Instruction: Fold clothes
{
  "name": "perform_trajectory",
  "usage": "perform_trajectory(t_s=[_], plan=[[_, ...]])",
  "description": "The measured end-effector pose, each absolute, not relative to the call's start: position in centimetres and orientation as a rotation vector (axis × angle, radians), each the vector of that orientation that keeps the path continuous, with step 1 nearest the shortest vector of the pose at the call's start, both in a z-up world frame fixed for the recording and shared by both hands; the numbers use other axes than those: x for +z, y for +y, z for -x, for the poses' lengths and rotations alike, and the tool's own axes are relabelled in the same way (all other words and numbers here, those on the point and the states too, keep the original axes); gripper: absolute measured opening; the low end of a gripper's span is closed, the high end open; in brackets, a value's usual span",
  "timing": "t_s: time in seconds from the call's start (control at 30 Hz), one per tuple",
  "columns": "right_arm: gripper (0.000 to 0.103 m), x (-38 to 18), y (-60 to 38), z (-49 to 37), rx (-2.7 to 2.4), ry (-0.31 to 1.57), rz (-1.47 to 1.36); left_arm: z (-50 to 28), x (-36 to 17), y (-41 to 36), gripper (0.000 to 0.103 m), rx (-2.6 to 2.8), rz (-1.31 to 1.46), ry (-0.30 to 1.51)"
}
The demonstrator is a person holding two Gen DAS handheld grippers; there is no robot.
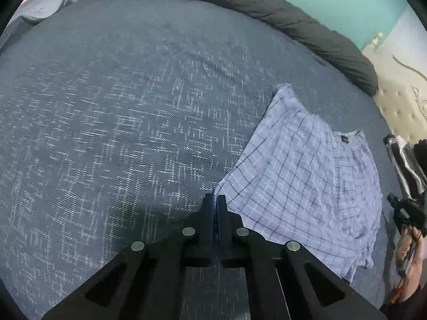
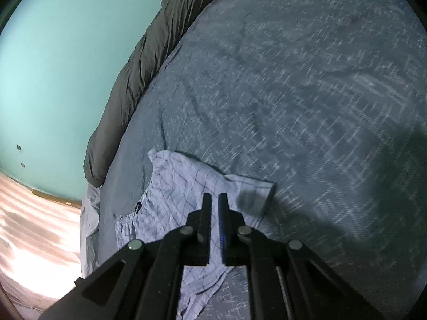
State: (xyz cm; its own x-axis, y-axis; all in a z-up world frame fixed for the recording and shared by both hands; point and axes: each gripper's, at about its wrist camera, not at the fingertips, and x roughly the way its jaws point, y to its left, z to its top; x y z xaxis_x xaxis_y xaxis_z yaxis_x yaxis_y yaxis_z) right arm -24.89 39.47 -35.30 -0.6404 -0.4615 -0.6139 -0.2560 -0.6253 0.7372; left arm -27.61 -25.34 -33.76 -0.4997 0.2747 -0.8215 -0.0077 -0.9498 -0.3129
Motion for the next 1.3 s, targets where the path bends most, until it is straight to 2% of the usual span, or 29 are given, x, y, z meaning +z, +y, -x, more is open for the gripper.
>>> perform_trajectory(t_s=[0.13,0.3,0.43,0.47,0.53,0.6,0.83,1.1,1.2,1.27,1.3], plan=[[0.006,-35.4,38.8,25.2,-2.399,-1.282,-1.269,25.9,-32.5,-26.8,0.002,2.580,1.462,-0.469],[0.006,-35.7,38.8,25.3,-2.382,-1.295,-1.270,26.0,-33.9,-27.1,0.002,2.534,1.564,-0.475],[0.006,-35.7,38.8,25.4,-2.376,-1.292,-1.268,26.6,-33.7,-27.1,0.006,2.541,1.580,-0.475],[0.006,-35.7,38.9,25.4,-2.375,-1.293,-1.267,26.9,-33.3,-27.0,0.009,2.548,1.569,-0.470],[0.006,-35.7,39.0,25.5,-2.372,-1.295,-1.267,27.5,-32.3,-26.9,0.036,2.570,1.547,-0.454],[0.006,-35.8,38.9,25.6,-2.368,-1.294,-1.270,28.4,-31.5,-26.6,0.044,2.586,1.528,-0.428],[0.006,-35.7,38.5,26.1,-2.342,-1.289,-1.257,33.0,-30.3,-23.6,0.044,2.551,1.468,-0.308],[0.006,-34.8,38.2,27.7,-2.370,-1.214,-1.221,37.6,-31.4,-19.6,0.044,2.500,1.442,-0.280],[0.016,-34.4,37.6,28.9,-2.363,-1.164,-1.208,38.7,-31.5,-19.2,0.044,2.479,1.438,-0.288],[0.030,-34.0,36.8,29.8,-2.355,-1.115,-1.192,39.5,-31.7,-18.7,0.044,2.472,1.434,-0.292],[0.033,-33.8,36.4,30.3,-2.351,-1.089,-1.184,40.0,-31.9,-18.4,0.044,2.467,1.432,-0.294]])
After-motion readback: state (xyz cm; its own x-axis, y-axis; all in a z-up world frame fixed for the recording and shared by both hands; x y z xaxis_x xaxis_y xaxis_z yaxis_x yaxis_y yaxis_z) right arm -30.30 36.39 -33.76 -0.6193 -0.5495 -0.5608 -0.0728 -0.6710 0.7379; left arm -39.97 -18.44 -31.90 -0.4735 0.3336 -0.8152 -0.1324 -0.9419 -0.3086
